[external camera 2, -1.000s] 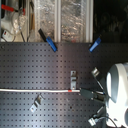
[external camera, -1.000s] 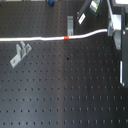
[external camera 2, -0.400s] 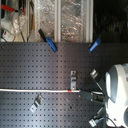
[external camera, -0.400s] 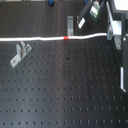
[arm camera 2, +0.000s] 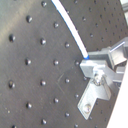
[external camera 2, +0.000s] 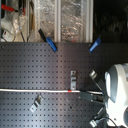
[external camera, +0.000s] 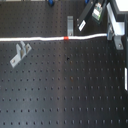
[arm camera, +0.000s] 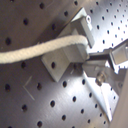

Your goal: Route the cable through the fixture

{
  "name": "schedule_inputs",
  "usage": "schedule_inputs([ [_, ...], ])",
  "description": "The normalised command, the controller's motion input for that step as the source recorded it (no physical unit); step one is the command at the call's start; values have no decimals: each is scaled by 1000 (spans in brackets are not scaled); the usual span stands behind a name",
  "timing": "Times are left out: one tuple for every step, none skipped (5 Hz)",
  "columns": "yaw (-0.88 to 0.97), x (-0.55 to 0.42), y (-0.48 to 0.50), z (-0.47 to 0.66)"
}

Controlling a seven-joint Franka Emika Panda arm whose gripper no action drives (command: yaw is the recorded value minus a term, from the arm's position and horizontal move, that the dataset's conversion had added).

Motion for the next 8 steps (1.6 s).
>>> schedule_inputs([
  [951, 0, 1, 57],
  [997, -8, 2, 114],
  [995, -16, 4, 126],
  [0, -47, 33, 0],
  [343, -502, 22, 122],
  [-140, 75, -26, 0],
  [0, 0, 0, 17],
  [463, 1, 1, 137],
])
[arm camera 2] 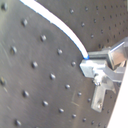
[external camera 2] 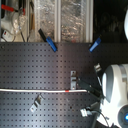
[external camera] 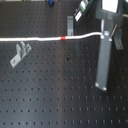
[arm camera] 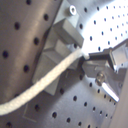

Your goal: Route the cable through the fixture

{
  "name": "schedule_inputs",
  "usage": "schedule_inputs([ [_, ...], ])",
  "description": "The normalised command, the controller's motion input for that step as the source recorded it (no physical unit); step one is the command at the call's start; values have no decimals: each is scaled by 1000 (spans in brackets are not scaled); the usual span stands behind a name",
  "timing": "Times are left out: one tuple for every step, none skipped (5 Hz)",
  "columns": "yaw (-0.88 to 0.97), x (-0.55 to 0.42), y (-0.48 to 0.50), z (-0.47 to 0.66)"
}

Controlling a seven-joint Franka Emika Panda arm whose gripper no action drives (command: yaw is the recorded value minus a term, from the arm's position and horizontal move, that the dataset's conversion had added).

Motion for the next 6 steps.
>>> schedule_inputs([
  [920, 2, 2, 203],
  [946, 3, 2, 223],
  [868, -106, 75, 201],
  [426, -296, 229, 51],
  [186, -393, 272, 27],
  [183, -254, 218, 40],
])
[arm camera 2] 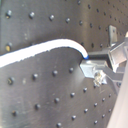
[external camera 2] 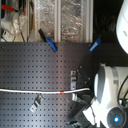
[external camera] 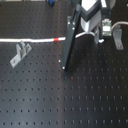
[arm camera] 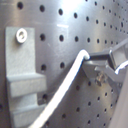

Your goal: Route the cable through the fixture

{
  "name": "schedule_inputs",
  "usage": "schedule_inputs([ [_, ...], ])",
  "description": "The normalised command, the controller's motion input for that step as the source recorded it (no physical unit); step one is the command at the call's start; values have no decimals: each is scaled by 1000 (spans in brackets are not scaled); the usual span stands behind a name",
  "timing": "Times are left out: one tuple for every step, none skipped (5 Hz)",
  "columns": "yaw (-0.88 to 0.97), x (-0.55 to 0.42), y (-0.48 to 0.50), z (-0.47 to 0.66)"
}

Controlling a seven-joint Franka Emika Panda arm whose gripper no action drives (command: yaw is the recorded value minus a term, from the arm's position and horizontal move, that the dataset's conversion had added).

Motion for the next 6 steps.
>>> schedule_inputs([
  [194, -204, 206, 57],
  [328, -378, 257, 133],
  [-3, 0, 0, 0],
  [-366, 42, 26, 51],
  [-380, 68, 49, 102],
  [-789, 87, 78, 196],
])
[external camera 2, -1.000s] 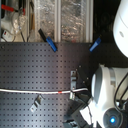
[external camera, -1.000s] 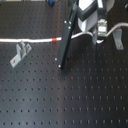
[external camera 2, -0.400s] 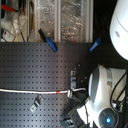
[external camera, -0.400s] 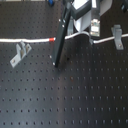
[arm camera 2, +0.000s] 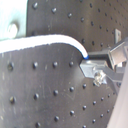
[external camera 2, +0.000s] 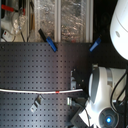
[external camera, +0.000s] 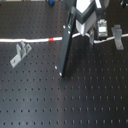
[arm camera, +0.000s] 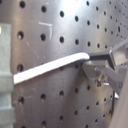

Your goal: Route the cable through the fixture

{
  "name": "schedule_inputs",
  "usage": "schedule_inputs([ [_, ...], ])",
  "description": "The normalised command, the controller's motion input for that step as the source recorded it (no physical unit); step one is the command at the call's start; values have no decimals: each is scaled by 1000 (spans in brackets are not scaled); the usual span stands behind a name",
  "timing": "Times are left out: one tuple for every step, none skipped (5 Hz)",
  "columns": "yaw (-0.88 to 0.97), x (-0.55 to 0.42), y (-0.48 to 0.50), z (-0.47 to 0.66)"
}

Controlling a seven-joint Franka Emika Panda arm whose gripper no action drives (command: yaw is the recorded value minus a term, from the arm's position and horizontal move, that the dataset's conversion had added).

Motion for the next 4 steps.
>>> schedule_inputs([
  [-1000, 2, 3, 326],
  [-1000, 3, 4, 411],
  [-1000, 3, 4, 437],
  [-1000, 3, 4, 440],
])
